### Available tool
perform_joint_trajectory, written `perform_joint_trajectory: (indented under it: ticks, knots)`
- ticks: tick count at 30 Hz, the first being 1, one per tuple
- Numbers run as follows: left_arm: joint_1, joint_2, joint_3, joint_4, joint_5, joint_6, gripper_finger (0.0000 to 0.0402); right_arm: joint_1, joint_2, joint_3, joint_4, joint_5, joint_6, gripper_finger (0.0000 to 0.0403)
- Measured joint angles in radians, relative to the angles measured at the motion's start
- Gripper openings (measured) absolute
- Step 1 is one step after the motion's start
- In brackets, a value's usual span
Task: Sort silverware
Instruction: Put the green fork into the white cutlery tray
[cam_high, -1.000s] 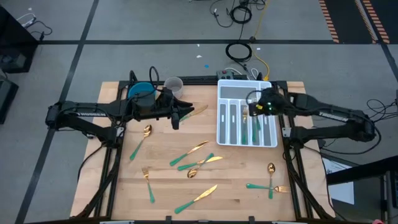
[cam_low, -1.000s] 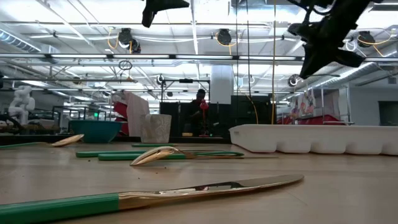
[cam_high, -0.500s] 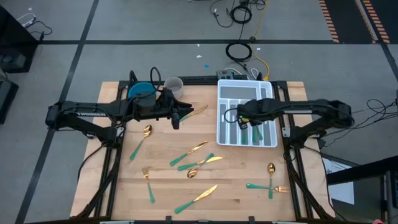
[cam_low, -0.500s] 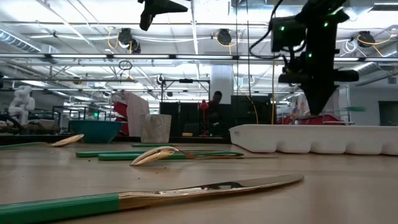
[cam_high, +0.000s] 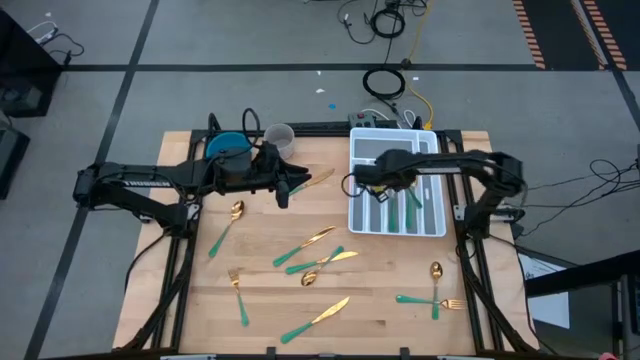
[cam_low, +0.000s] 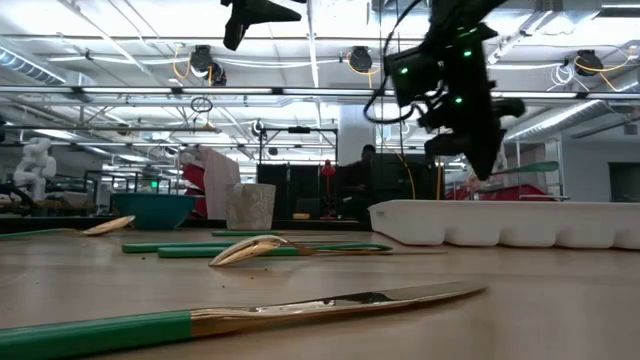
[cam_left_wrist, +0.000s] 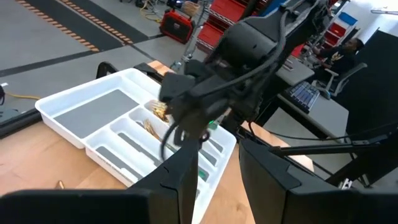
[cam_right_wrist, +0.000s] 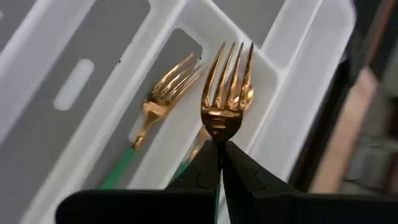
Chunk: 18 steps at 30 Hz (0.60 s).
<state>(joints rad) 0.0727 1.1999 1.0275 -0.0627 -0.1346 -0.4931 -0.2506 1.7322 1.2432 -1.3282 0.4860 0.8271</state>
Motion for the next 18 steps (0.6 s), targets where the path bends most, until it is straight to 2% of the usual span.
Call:
perform_joint_trajectory:
  ticks: [6,9,18]
  knots:
    - [-0.001,0.0,0.0,-0.004,0.043,-0.014,0.0123,0.018,0.204,0.162,-0.247,0.125,-0.09,0.0]
    - [-0.001,0.0,0.0,-0.016,0.07,-0.026,0.0123,0.024,0.242,0.169,-0.231,0.113,-0.158,0.0]
    - [-0.001,0.0,0.0,-0.081,0.079,-0.055,0.0123,0.035,0.285,0.164,-0.242,0.106,-0.169,0.0]
